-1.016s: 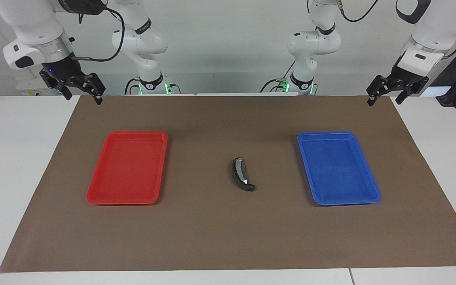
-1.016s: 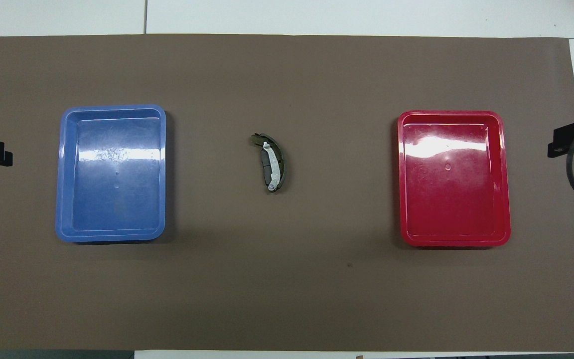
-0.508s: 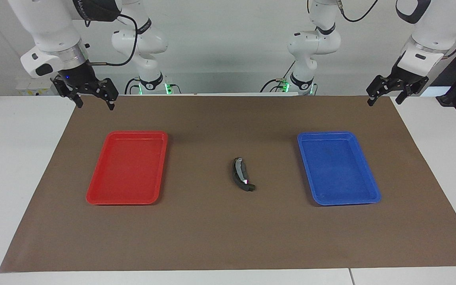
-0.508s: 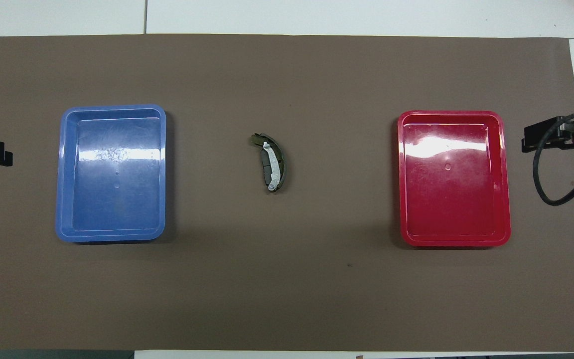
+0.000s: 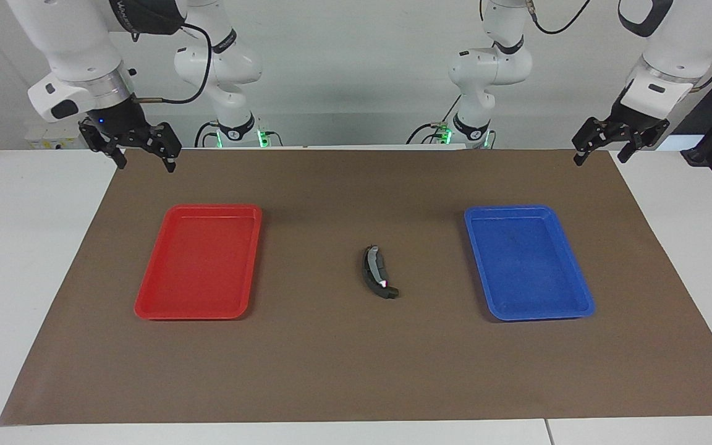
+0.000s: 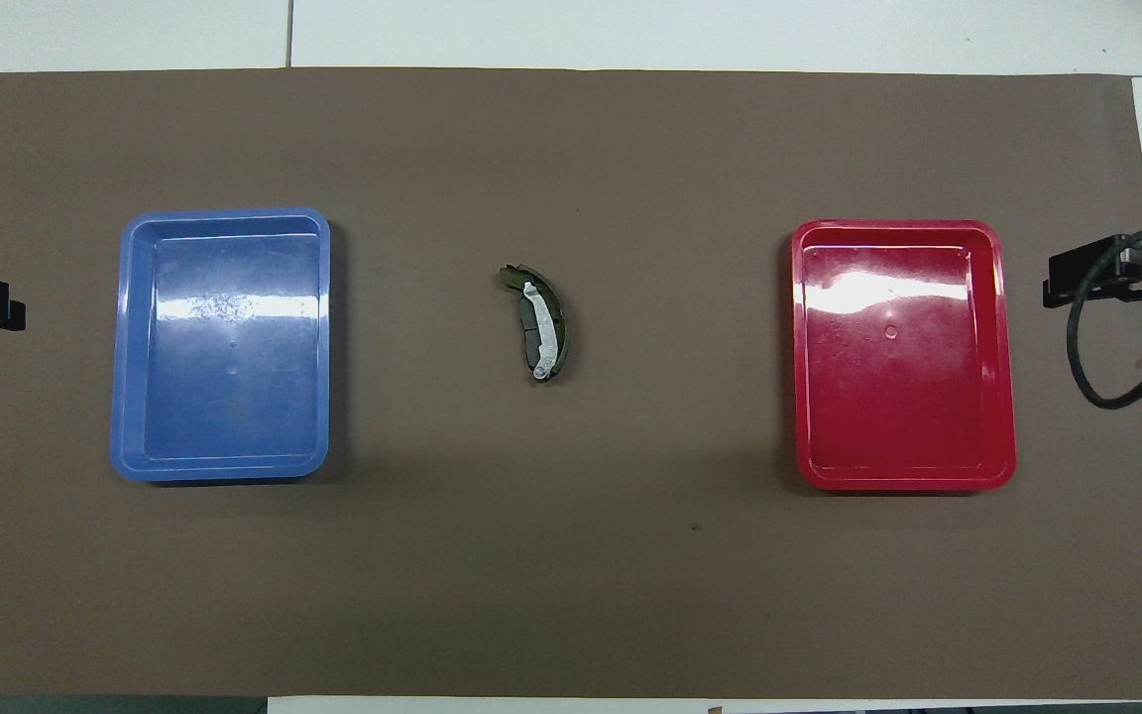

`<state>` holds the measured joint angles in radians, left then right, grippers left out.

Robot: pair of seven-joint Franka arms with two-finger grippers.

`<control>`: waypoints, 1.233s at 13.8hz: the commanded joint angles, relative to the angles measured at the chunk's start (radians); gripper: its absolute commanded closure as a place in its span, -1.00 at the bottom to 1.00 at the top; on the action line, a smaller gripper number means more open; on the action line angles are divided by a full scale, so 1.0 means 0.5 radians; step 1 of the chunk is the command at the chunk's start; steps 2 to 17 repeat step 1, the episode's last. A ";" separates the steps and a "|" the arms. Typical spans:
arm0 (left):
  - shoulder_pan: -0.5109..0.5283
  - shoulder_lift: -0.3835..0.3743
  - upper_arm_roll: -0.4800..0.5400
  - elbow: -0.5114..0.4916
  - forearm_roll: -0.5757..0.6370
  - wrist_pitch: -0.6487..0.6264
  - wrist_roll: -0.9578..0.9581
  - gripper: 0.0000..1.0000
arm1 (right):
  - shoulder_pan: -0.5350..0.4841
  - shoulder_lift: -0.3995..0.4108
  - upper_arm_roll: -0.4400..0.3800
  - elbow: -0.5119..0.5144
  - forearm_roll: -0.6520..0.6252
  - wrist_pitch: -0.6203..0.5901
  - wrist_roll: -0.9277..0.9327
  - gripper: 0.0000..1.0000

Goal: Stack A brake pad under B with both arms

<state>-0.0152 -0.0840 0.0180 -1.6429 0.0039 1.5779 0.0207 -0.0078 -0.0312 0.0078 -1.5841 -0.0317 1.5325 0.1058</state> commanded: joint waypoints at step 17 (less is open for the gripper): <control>0.018 -0.031 -0.005 -0.018 -0.011 -0.017 0.008 -1.00 | -0.030 -0.036 0.009 -0.029 0.026 -0.022 -0.049 -1.00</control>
